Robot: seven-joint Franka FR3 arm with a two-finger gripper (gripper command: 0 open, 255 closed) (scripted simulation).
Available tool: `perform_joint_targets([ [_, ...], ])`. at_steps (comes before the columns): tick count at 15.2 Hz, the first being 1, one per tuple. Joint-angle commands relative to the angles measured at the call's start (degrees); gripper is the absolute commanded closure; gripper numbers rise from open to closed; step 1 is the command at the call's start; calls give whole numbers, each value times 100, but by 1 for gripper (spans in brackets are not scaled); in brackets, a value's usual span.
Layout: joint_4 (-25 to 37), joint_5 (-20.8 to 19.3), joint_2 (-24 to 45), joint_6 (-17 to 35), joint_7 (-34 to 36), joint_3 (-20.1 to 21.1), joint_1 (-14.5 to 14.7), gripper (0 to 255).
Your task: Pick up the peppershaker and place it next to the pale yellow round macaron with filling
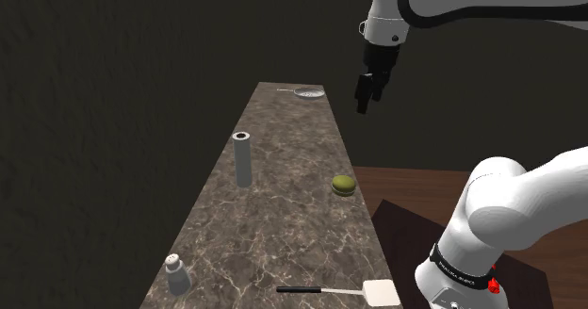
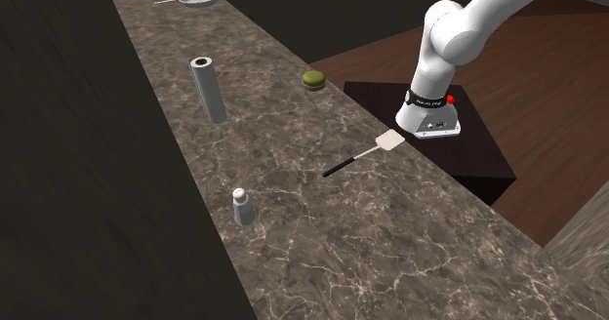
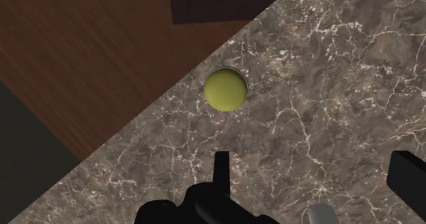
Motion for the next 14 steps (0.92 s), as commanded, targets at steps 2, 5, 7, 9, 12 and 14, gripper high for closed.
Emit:
perform_joint_targets([
  [2,-52,60,67,121,90,87,46,0],
  [5,-170,229,305,491,356,349,180,0],
  [7,-218,330,495,741,531,527,264,0],
  [9,-240,417,708,991,705,705,346,0],
  [12,-225,519,1071,1364,967,973,457,0],
  [14,-182,565,1339,1608,1143,1154,520,0],
])
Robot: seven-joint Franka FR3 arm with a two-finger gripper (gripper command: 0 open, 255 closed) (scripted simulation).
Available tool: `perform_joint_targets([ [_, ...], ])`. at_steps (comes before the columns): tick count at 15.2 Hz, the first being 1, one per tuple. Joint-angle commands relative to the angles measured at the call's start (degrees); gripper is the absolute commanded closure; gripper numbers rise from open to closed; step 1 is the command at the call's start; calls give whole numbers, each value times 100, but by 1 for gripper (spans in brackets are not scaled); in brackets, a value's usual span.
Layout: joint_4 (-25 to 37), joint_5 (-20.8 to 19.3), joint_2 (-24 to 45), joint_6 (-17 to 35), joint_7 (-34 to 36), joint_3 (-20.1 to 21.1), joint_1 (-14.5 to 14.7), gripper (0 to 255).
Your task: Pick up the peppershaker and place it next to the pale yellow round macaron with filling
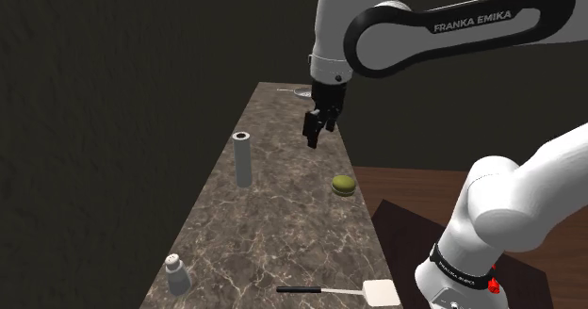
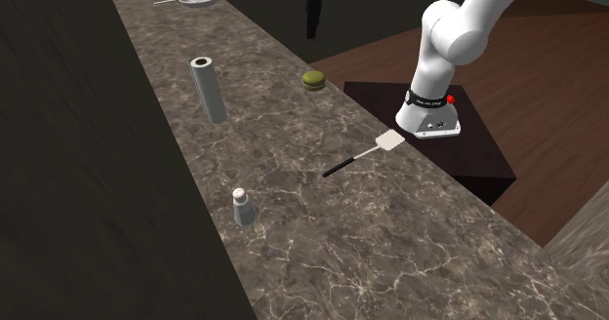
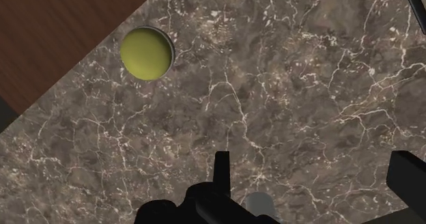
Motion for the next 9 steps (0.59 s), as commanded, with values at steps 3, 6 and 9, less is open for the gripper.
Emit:
perform_joint_targets([
  [3,123,63,558,474,382,379,122,0],
  [6,294,29,1036,802,670,651,185,0],
  [9,522,-77,1550,1098,982,920,233,0],
])
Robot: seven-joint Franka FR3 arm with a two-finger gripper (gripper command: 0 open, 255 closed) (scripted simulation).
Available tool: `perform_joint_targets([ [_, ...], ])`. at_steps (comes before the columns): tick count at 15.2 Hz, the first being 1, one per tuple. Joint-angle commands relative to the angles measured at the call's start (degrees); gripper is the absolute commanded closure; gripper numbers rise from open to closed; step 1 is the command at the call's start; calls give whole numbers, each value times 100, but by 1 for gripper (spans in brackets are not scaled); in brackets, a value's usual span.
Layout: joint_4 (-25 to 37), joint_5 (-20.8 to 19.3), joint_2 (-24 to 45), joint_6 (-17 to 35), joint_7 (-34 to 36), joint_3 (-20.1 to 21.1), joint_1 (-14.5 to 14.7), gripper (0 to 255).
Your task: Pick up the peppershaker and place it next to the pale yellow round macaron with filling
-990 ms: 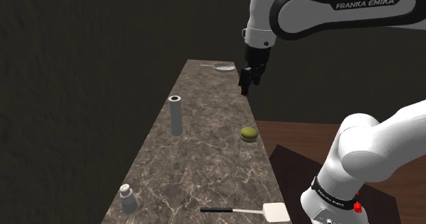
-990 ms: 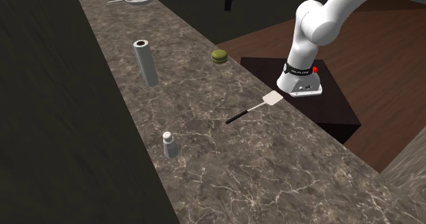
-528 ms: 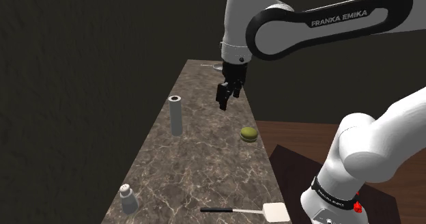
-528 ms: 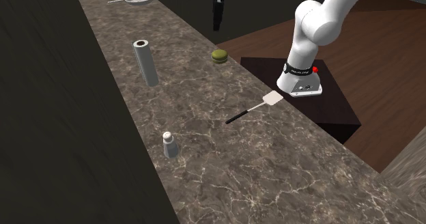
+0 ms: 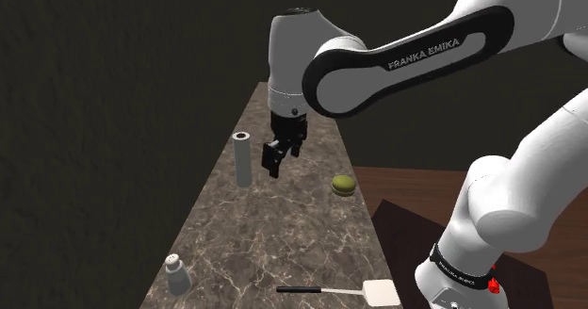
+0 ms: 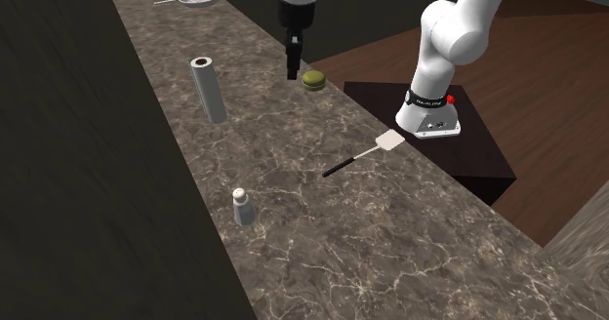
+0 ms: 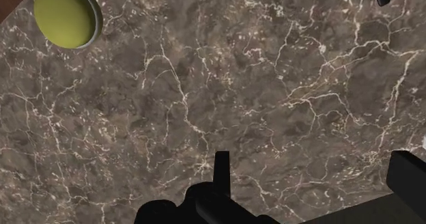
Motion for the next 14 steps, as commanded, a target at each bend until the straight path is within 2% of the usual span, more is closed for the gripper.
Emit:
perform_joint_targets([
  [1,219,-99,391,176,238,192,31,0],
  [8,1025,-743,1752,643,1104,706,197,0],
  [14,1981,-1535,3023,767,1861,884,575,0],
])
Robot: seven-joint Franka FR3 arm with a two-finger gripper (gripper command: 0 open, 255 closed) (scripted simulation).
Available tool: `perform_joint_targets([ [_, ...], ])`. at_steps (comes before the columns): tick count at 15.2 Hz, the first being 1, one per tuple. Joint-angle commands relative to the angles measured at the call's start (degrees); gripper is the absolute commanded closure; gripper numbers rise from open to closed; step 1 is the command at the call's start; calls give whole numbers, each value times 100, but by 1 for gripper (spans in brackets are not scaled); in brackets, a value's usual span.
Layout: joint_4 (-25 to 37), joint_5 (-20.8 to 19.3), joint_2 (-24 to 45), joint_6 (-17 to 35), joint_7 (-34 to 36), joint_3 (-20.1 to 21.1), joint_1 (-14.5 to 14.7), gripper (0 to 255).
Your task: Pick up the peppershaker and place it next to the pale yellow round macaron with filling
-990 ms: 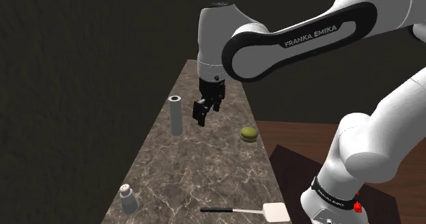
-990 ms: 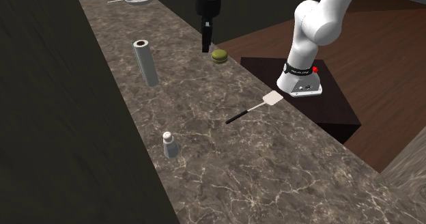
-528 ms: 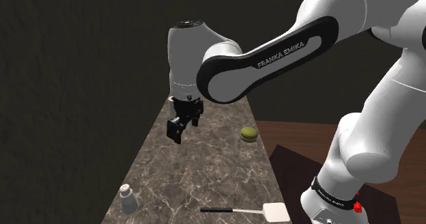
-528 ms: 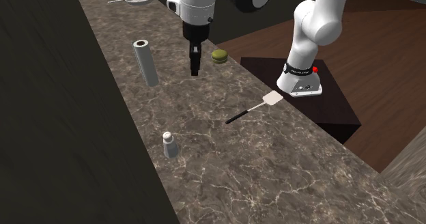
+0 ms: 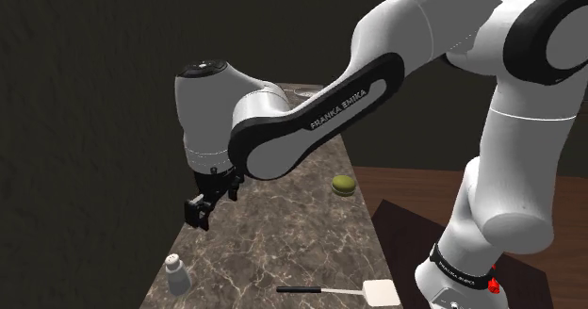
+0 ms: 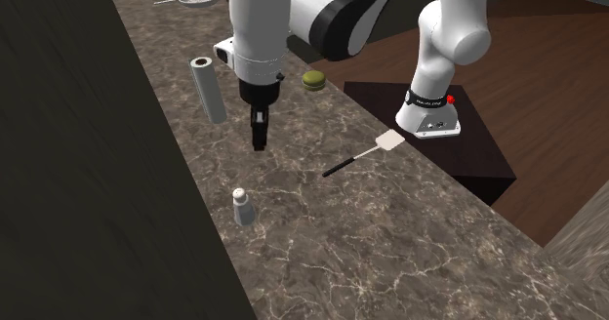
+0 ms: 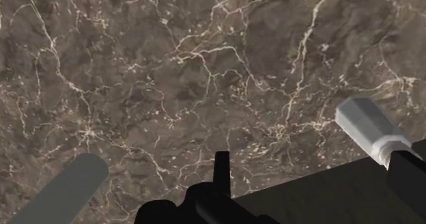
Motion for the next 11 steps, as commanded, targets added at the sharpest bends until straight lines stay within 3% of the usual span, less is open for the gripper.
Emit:
perform_joint_targets([
  [1,334,-270,426,26,228,14,160,0],
  [9,2093,-1105,2135,-200,805,-148,1055,0],
  [11,2106,-1135,2198,-153,821,-172,1076,0],
])
